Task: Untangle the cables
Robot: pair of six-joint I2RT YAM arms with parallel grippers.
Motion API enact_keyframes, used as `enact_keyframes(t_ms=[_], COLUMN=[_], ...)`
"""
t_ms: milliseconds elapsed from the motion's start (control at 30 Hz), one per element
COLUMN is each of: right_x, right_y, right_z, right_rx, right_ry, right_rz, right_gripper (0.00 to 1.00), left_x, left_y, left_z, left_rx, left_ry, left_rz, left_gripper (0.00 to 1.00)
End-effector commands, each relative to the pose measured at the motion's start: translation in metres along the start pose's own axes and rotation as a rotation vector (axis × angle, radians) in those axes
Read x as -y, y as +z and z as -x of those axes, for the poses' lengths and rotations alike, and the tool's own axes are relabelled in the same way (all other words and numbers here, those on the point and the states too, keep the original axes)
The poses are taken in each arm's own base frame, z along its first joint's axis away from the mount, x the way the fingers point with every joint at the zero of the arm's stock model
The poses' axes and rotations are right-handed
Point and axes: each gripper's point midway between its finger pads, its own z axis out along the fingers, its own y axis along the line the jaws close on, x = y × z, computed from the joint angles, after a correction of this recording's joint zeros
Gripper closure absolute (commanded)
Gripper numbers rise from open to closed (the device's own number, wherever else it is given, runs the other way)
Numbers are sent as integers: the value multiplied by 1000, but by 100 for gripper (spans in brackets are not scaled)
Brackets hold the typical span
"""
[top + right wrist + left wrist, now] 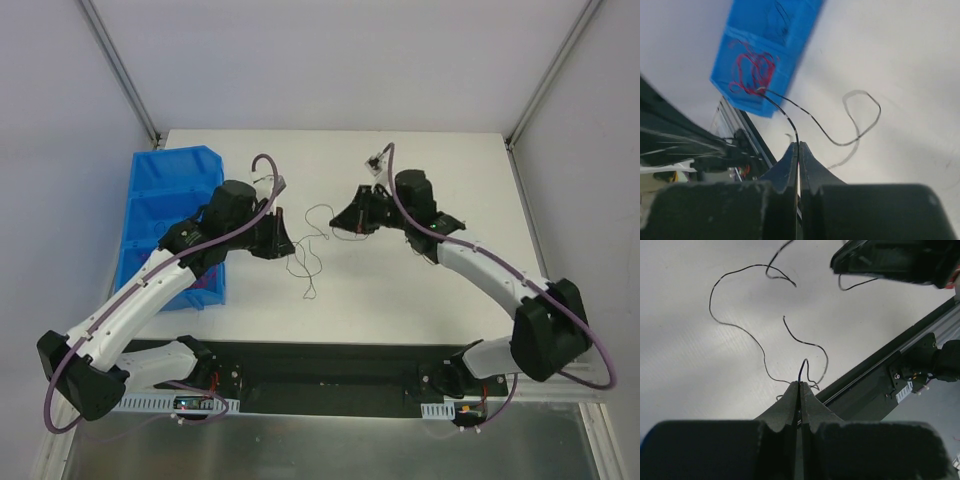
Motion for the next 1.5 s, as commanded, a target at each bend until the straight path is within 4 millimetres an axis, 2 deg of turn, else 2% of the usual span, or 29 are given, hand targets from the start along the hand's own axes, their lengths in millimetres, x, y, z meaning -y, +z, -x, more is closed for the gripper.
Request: enact_keyframes(t_ms=[0, 200, 467, 700, 967, 1067, 1233, 1267, 1300, 1467], right_x=[21, 50, 92, 98, 110, 110, 114, 112, 111, 112], right_y=[18, 29, 41, 48, 55, 54, 55, 56, 56, 53], right_z=[-56, -95, -133, -140, -147, -146, -151, -150, -149, -149], right_rx=[-156, -265, -338, -363, -396, -398, -424, -425, -426, -418], right_ry=[92, -13, -46, -23, -4, -3, 8, 13, 15, 2], right_rz=[21, -4, -101, -94, -127, -131, -147, -140, -132, -141], right_gripper=[100, 100, 100, 100, 100, 100, 100, 100, 100, 100], left_x=[-11, -40, -47, -65, -62, -60, -64, -67, -70, -76], left_y=[18, 65, 111, 135, 136, 129, 109, 105, 104, 115], left_z=[-13, -35, -29, -34, -30, -31, -34, -33, -32, -47], left_rx=[-30, -133, -152, -202, -203, -191, -146, -130, -121, -188], left_ry=[-69, -116, -109, -110, -109, -101, -53, -40, -33, -71], left_rz=[25, 111, 95, 155, 141, 130, 147, 165, 178, 177], left_gripper=[100, 100, 100, 93, 65, 50, 37, 24, 1, 1])
